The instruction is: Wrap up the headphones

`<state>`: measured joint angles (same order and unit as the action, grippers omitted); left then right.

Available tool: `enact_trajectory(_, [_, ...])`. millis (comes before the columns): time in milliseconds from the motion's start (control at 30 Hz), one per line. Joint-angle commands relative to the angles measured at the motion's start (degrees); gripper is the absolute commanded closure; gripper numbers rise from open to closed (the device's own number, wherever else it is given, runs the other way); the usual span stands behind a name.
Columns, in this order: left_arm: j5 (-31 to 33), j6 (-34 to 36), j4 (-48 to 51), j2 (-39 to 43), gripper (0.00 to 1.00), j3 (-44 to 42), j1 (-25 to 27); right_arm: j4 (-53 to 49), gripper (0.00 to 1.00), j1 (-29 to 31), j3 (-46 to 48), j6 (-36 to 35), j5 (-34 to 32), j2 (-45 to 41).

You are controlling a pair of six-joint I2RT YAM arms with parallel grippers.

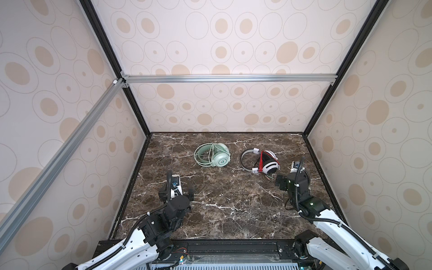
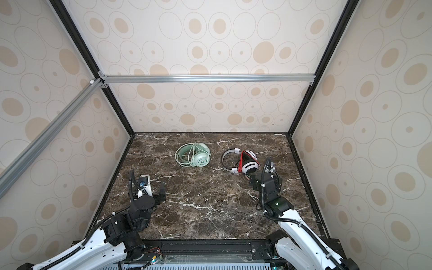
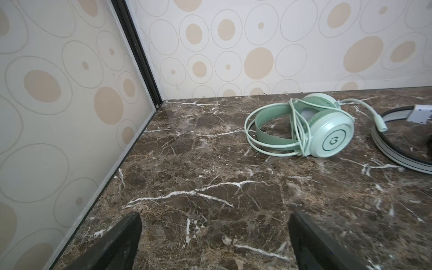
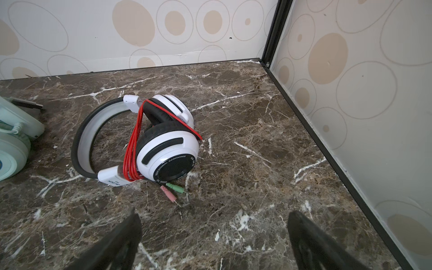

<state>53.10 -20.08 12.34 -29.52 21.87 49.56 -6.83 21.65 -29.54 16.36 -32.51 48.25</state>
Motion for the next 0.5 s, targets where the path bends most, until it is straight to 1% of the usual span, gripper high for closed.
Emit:
enact_trajectory(0, [2.32, 5.90, -12.27, 1.85, 0.02, -2.57, -2.43, 6.43, 0.00, -1.95, 1.25, -0.56, 0.56, 2.12])
enact_trajectory(100, [-0.23, 9.94, -19.36, 2.06, 0.02, -5.83, -4.77, 8.34, 0.00, -4.10, 1.80, -1.79, 1.77, 4.29])
enact_trajectory(167, [-1.24, 11.41, -23.21, 0.77, 0.02, -7.48, -6.59, 10.03, 0.00, -5.29, 2.36, -2.28, 2.55, 5.38])
enact_trajectory(200, [-2.07, 11.66, -24.88, -0.33, 0.02, -8.12, -8.08, 10.98, 0.00, -6.76, 2.75, -2.30, 2.98, 5.98])
enact_trajectory(300, [-5.19, 10.76, -28.01, -4.40, 0.02, -8.95, -12.48, 14.01, 0.00, -8.73, 3.65, -2.19, 4.39, 7.82])
enact_trajectory(367, [-8.20, 12.03, -33.37, -6.95, 0.02, -10.28, -15.23, 15.40, 0.00, -9.29, 3.54, -2.80, 4.81, 9.55])
enact_trajectory(467, [-11.79, 15.67, -42.36, -10.72, 0.02, -12.74, -19.63, 18.80, 0.00, -9.48, 3.49, -6.18, 5.57, 12.11])
